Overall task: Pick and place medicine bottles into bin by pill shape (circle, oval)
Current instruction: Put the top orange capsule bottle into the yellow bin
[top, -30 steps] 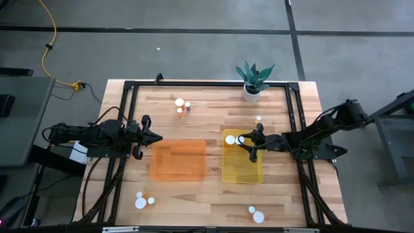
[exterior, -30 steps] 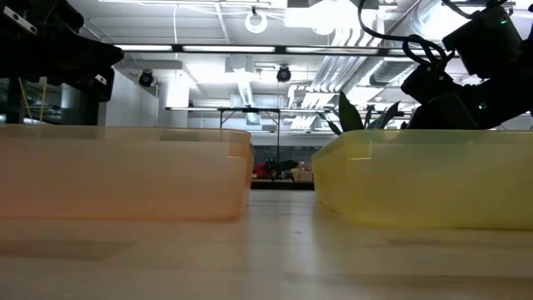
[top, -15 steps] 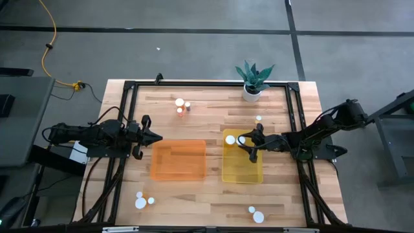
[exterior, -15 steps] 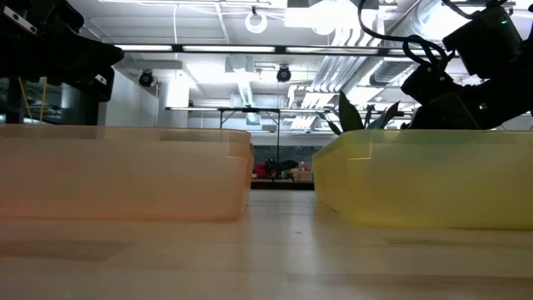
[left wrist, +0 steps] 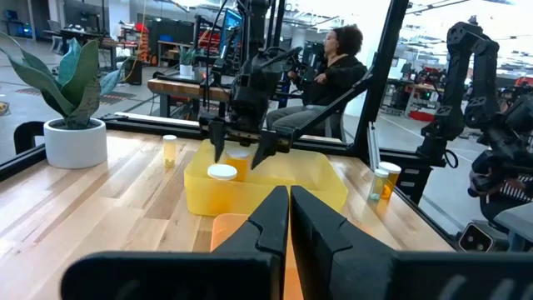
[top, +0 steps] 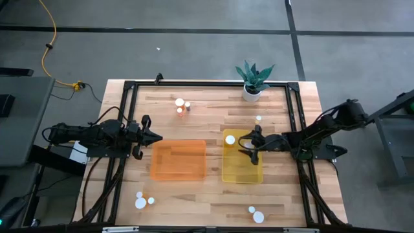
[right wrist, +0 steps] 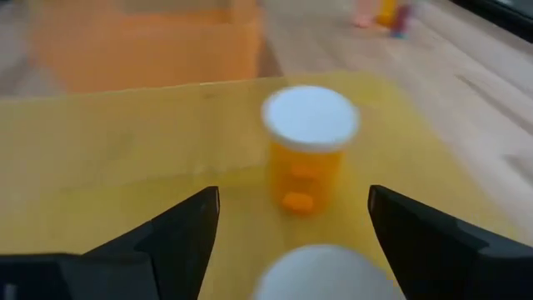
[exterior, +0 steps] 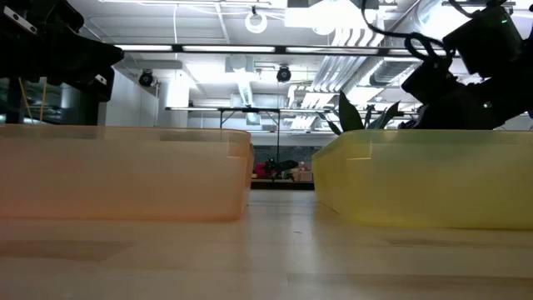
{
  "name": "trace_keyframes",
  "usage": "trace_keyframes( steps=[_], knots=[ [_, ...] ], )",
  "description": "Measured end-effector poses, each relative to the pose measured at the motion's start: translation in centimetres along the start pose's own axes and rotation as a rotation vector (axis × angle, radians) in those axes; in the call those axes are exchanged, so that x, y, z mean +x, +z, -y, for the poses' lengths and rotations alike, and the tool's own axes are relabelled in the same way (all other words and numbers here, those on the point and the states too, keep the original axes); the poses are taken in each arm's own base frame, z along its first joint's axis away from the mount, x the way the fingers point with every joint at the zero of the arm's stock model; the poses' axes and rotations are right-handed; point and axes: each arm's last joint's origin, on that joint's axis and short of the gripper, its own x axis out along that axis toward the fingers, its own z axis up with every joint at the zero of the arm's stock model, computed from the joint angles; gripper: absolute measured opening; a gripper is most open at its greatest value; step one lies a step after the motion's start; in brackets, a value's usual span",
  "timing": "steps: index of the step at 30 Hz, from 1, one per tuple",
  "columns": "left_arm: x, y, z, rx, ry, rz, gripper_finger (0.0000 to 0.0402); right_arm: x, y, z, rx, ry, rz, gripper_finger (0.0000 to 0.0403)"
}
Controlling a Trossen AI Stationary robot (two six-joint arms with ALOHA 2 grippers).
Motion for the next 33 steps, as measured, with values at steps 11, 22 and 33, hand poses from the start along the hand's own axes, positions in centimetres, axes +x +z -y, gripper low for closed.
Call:
trace_keyframes(
  steps=[11,22,33],
  knots=[
    [0.0,0.0,0.0,0.0,0.0,0.0,0.0005,-2.3,3.3,0.1,-0.107,0.049,0.209,0.0301],
    [0.0,0.0,0.0,0.0,0.0,0.0,0.0005,-7.6,7.7,1.5,-0.126,-0.087,0.588,0.0301],
    [0.0,0.0,0.0,0.0,0.0,0.0,0.0005,-10.2,10.0,4.2,-0.142,-0.295,0.875,0.0301]
  ],
)
